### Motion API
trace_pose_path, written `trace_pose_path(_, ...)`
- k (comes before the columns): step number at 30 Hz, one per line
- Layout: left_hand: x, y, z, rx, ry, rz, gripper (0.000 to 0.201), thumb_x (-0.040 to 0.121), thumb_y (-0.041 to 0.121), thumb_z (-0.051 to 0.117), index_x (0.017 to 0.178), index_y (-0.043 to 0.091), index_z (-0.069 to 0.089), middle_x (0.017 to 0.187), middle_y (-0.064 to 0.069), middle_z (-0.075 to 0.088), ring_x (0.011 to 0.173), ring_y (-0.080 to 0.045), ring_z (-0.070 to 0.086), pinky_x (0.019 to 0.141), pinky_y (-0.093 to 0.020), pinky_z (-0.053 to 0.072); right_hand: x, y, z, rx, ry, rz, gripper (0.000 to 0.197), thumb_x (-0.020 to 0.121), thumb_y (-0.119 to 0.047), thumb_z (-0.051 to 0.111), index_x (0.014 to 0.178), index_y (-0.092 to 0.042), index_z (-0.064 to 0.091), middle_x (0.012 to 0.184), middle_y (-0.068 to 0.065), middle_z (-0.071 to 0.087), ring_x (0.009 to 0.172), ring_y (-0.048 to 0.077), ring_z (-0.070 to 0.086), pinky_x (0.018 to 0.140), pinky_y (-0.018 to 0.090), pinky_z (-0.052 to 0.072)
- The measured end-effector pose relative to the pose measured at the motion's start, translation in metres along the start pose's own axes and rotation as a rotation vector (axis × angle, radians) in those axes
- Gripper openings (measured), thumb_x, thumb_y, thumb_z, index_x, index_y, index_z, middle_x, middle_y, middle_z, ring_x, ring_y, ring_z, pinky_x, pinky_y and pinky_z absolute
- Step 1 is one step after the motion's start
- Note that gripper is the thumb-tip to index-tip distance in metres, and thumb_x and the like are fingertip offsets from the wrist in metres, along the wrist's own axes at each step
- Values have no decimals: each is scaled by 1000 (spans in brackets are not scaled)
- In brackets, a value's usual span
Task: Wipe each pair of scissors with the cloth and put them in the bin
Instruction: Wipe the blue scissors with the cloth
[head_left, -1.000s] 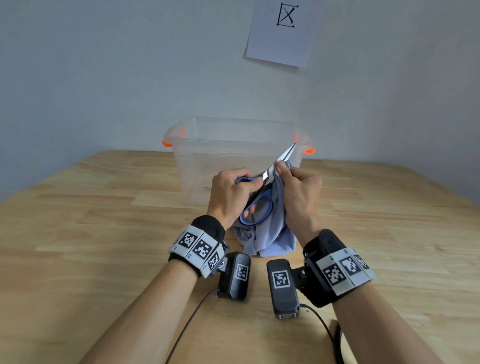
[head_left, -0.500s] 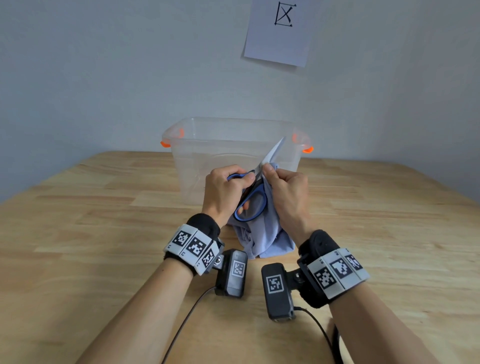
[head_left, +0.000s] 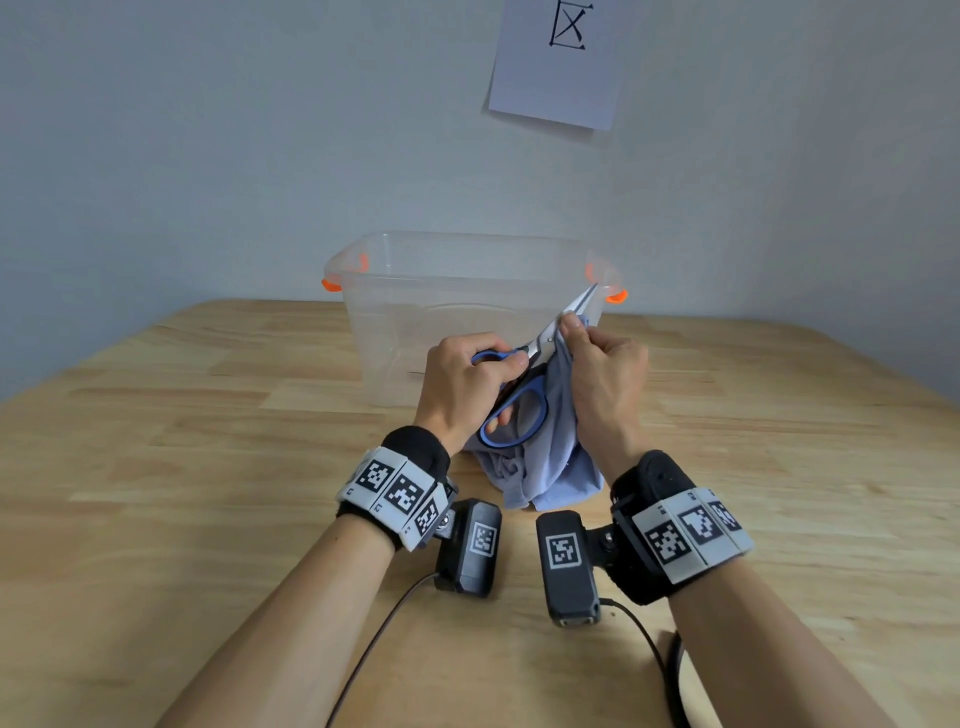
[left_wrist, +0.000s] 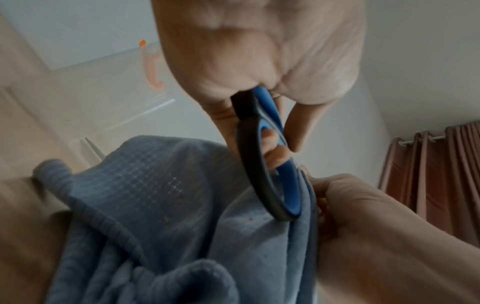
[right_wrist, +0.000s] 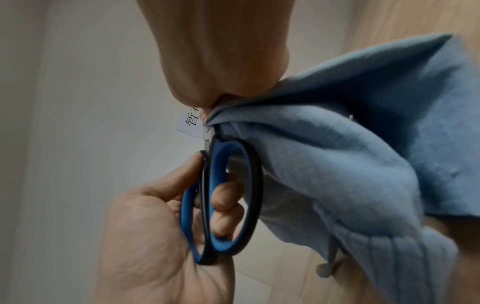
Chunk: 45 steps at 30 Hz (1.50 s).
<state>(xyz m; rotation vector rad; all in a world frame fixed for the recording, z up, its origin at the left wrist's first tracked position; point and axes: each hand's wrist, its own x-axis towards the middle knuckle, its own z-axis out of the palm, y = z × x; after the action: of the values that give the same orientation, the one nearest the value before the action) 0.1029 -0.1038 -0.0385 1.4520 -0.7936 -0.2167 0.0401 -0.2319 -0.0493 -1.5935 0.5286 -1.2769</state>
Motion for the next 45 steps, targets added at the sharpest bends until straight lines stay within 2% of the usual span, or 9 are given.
trace_pose_path(4, 0, -1, 2, 6, 46, 6, 24, 91, 9, 66, 69, 0, 64, 47, -12, 47, 38, -29, 45, 38, -24, 34, -2, 4, 1, 16, -95, 27, 63, 89, -45, 62, 58, 7, 42, 55, 7, 34, 57, 20, 30, 53, 43, 30)
trace_pose_path(8, 3, -2, 0, -12, 128, 8, 21, 89, 8, 68, 71, -3, 66, 52, -10, 50, 37, -26, 45, 38, -25, 36, -12, -5, 3, -48, -208, -36, 61, 95, -35, 62, 59, 10, 43, 54, 8, 34, 55, 18, 29, 53, 33, 26)
trace_pose_path(13, 4, -2, -4, 4, 74, 14, 21, 90, 9, 68, 72, -2, 66, 50, -13, 49, 37, -28, 46, 38, -23, 34, -14, -10, 5, -69, -137, -36, 57, 96, -26, 63, 49, -14, 32, 49, -4, 25, 52, 11, 23, 51, 29, 21)
trace_pose_path(19, 0, -4, 5, 4, 49, -12, 22, 90, 9, 67, 72, -4, 65, 49, -11, 49, 36, -28, 46, 37, -23, 35, -2, 0, -2, -9, -44, 66, 56, 94, -33, 63, 56, 5, 46, 56, 5, 35, 58, 18, 30, 56, 36, 29)
trace_pose_path(27, -1, -2, 3, -1, 101, 0, 23, 92, 10, 66, 71, -1, 65, 44, -13, 50, 38, -27, 45, 38, -26, 36, -1, -2, -6, 250, -60, 246, 51, 102, -32, 55, 57, -10, 42, 61, 4, 38, 62, 18, 37, 59, 32, 34)
trace_pose_path(30, 0, -2, 2, -24, 128, -6, 25, 92, 9, 66, 70, -3, 62, 43, -9, 49, 38, -28, 46, 39, -27, 36, 5, -3, -8, 435, -160, 395, 37, 103, -28, 52, 79, -1, 63, 78, 16, 65, 76, 26, 64, 73, 36, 54)
trace_pose_path(34, 1, -2, 4, -30, 138, -19, 23, 92, 8, 66, 73, -6, 61, 44, -5, 49, 35, -26, 47, 36, -25, 35, 5, -8, -10, 640, -381, 509, 29, 104, -17, 45, 105, 2, 66, 106, 23, 70, 99, 32, 69, 94, 43, 54)
trace_pose_path(41, 2, -1, 2, -42, 153, -20, 22, 92, 9, 66, 71, 2, 63, 49, -13, 52, 38, -28, 49, 37, -24, 35, -3, -12, -10, 553, -530, 373, 33, 89, -21, 62, 110, 5, 67, 108, 27, 69, 99, 34, 68, 91, 40, 57)
trace_pose_path(45, 1, 0, 2, -30, 135, -15, 24, 92, 8, 65, 68, 5, 62, 47, -10, 52, 38, -27, 49, 36, -24, 35, -8, -11, -10, 410, -445, 242, 19, 90, -15, 69, 101, 1, 71, 97, 22, 74, 87, 31, 71, 82, 39, 59)
